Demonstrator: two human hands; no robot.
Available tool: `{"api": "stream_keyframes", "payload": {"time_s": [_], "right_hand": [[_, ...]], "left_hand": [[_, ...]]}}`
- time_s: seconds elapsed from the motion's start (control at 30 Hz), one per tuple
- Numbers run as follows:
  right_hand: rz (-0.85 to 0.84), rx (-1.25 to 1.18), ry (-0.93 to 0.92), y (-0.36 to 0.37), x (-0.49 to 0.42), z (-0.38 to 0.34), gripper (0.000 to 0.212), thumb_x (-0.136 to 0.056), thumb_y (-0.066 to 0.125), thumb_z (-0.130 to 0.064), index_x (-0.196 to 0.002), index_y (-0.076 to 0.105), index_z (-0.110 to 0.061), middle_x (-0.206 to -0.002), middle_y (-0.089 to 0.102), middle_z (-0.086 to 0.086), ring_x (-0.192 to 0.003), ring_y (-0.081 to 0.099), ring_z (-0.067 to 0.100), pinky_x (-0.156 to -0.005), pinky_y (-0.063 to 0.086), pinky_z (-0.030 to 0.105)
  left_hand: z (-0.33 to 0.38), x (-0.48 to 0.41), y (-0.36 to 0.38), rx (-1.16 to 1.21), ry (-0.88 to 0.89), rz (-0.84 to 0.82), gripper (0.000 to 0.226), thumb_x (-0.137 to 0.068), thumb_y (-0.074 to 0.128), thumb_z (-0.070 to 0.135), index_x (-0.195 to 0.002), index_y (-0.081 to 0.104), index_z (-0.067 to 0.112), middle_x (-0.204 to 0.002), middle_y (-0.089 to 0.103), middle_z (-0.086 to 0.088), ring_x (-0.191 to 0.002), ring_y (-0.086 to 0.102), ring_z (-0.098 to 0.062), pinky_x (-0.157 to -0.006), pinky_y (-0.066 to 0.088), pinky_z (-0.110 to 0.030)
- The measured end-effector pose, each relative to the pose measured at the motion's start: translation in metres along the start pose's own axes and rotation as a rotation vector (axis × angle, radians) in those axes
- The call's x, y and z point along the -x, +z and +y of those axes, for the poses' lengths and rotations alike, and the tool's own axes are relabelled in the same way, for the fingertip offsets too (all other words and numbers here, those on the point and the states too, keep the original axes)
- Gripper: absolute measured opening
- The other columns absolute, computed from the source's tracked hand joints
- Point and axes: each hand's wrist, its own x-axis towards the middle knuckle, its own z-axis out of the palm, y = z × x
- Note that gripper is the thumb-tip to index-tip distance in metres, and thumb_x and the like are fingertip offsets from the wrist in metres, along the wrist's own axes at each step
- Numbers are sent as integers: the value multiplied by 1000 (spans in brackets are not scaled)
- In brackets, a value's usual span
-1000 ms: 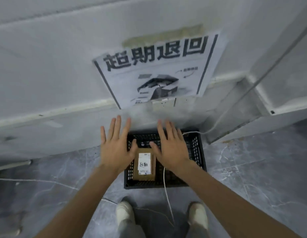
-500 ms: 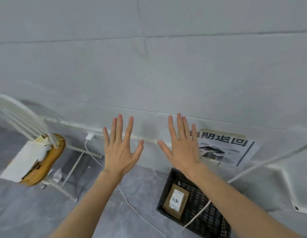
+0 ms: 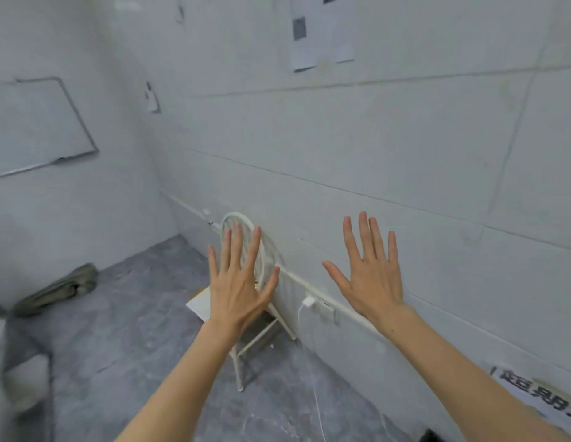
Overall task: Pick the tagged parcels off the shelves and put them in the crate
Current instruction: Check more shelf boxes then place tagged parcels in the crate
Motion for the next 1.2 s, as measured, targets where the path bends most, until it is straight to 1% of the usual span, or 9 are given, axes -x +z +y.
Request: {"api": "stream_keyframes", "payload": {"time_s": [0.13,0.23,0.37,0.47,0.6,0.7,0.87,1.1,1.2], "right_hand": [[60,-53,-143,-31,-39,-91,85,-95,20,-69,-159,3,-16,-166,4,15,-154,5,30,-121,11,55],[96,-107,-231,-49,-59,-153,85,-95,22,-69,-159,5,-15,-166,3,15,-153,5,30,-121,12,55],[155,-224,-371,-76,-78,-240,85,-95,28,-67,-159,8,-16,-166,6,15,-153,7,30,-121,14,55],[176,-329,-477,-97,-83,-301,84,-94,30,-67,-159,11,-16,-166,9,15,-153,9,30,-121,14,56],[234,-458,-629,-124,-78,-371,84,-94,33,-66,-159,15,-15,-164,15,17,-152,15,31,-120,17,56],[243,-557,-749,-144,-64,-415,84,-94,33,-65,-159,15,-15,-164,15,17,-152,16,32,-119,18,57],[233,-741,-962,-182,-12,-466,83,-96,22,-67,-159,12,-13,-164,14,19,-152,16,33,-119,17,56],[191,-991,-1219,-262,96,-511,86,-95,27,-67,-159,6,-14,-164,13,19,-152,13,33,-120,18,57],[179,-1121,-1336,-306,155,-515,86,-95,27,-67,-159,4,-15,-165,11,17,-153,12,32,-120,16,56]], "left_hand": [[-75,-2,-80,-120,-83,84,80,-94,37,63,-160,8,28,-167,5,-9,-155,-1,-25,-122,8,-58],[-119,6,-133,-209,-123,129,79,-93,30,65,-160,9,28,-167,7,-10,-155,3,-27,-121,9,-59],[-171,30,-207,-342,-224,211,78,-93,38,60,-159,14,26,-166,12,-11,-154,9,-28,-120,14,-60],[-198,57,-262,-457,-295,260,79,-93,40,60,-159,15,25,-166,13,-12,-154,9,-28,-121,13,-59],[-215,101,-328,-613,-425,309,79,-93,38,60,-159,14,25,-166,12,-12,-154,8,-28,-121,10,-58],[-210,144,-367,-723,-543,342,78,-93,41,59,-159,15,25,-166,14,-12,-154,10,-29,-122,9,-57],[-171,222,-420,-913,-754,367,78,-92,42,59,-159,21,23,-165,18,-13,-153,13,-29,-121,12,-58],[-76,329,-489,-1107,-1020,386,80,-93,38,60,-160,11,26,-167,7,-9,-155,3,-25,-122,7,-56],[-24,376,-525,-1228,-1130,392,79,-93,39,60,-160,13,25,-167,9,-10,-155,4,-25,-122,8,-57]]}}
